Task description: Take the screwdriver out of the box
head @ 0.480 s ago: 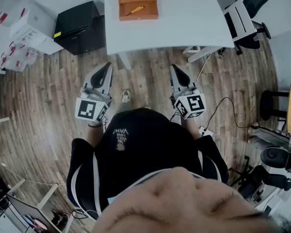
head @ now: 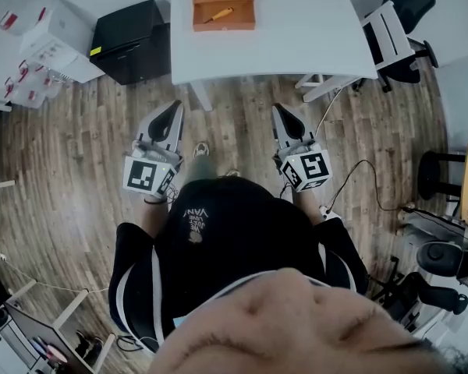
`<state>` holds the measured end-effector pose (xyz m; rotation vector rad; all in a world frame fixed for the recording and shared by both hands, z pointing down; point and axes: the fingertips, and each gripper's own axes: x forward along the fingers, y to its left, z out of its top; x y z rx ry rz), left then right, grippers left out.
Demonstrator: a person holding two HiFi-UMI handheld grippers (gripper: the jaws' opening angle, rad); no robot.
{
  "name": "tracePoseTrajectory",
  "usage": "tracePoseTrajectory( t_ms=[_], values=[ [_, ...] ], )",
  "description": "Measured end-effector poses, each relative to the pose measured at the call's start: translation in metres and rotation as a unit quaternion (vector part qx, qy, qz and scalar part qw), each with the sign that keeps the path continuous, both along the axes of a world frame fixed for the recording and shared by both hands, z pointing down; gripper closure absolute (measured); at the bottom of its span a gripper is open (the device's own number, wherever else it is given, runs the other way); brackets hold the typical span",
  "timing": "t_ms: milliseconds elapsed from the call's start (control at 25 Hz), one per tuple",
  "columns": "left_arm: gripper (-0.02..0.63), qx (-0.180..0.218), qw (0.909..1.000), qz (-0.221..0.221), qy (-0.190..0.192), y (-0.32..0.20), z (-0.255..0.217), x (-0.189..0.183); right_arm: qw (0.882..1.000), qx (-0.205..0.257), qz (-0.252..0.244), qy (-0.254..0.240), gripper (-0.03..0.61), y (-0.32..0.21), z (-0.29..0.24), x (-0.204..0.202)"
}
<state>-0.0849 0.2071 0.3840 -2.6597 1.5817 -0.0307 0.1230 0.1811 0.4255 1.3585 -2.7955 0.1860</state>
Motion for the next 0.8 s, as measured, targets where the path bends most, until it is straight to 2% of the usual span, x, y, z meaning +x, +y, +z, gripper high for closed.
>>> tracePoseTrajectory(
  t_ms=[320, 600, 800],
  values=[
    [0.598, -0.009, 0.9999, 0.002, 0.009, -0.016, 0.009, -0.005, 1.0, -0.003, 0.004, -0.004, 0.566, -0.016, 0.004, -0.006],
    [0.598, -0.012, 0.9997, 0.02, 0.011, -0.068, 0.013, -0.018, 1.0, -0.004, 0.019, -0.002, 0.566, -0.06, 0.004, -0.021],
    [0.598, 0.0, 0.9992, 0.039, -0.01, -0.11, 0.012, -0.028, 0.999, 0.0, 0.032, -0.002, 0.566, -0.1, 0.0, -0.039]
  ],
)
